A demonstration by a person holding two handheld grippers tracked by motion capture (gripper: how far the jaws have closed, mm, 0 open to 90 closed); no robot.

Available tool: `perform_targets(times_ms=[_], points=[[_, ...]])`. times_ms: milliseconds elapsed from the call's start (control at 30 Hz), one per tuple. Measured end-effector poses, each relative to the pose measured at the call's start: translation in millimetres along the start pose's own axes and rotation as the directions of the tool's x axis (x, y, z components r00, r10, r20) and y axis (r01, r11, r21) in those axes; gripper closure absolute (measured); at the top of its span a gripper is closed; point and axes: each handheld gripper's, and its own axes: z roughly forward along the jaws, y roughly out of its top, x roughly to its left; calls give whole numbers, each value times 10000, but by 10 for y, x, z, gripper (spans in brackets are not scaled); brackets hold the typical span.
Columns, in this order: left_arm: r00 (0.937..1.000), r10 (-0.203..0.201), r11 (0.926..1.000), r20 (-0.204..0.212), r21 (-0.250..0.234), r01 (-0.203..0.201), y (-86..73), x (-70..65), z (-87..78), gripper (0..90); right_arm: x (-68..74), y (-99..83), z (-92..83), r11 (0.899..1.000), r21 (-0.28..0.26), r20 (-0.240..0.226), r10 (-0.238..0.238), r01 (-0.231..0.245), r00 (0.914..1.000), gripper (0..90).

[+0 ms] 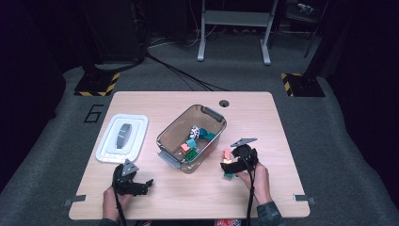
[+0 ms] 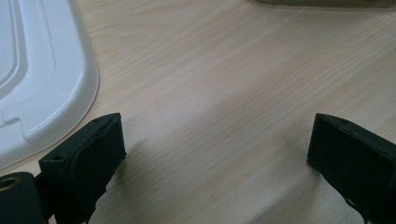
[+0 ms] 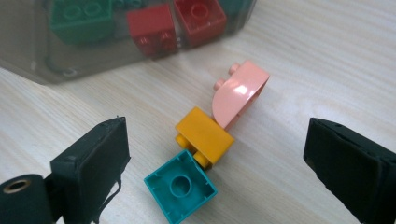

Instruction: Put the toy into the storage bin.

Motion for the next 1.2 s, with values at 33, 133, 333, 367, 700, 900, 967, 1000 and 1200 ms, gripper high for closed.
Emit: perform_targets(times_ms=[33,133,333,367,700,900,967,1000,1200], points=[[10000,3,10000,-2,-3,-3,0,-1,0,39,11,-20,28,10000,11,37,42,-42,10000,65],[10000,16,10000,-21,15,-16,1,-1,-2,39,30,-63,105,9999,124,215,14,-17,9998,81],[10000,16,10000,-25,7,-16,0,-2,-2,39,30,-127,163,9986,522,116,124,-130,9999,132],[10000,13,10000,-19,12,-13,0,-1,-2,39,19,-143,163,9985,530,161,124,-132,9998,135],[10000,-6,10000,12,10,6,0,1,0,39,-114,-273,60,9968,643,392,444,-468,9982,202],[10000,-23,10000,29,8,23,0,2,1,39,-145,-291,8,9970,633,180,443,-453,9989,424],[10000,-61,10000,47,2,61,0,2,3,39,-140,-287,12,9967,699,131,416,-424,9990,449],[10000,-66,10000,48,4,66,0,1,3,39,-139,-287,18,9968,683,186,408,-420,9990,466],[10000,-77,10000,51,9,77,0,1,3,39,-144,-286,45,9961,795,132,367,-376,9992,559]])
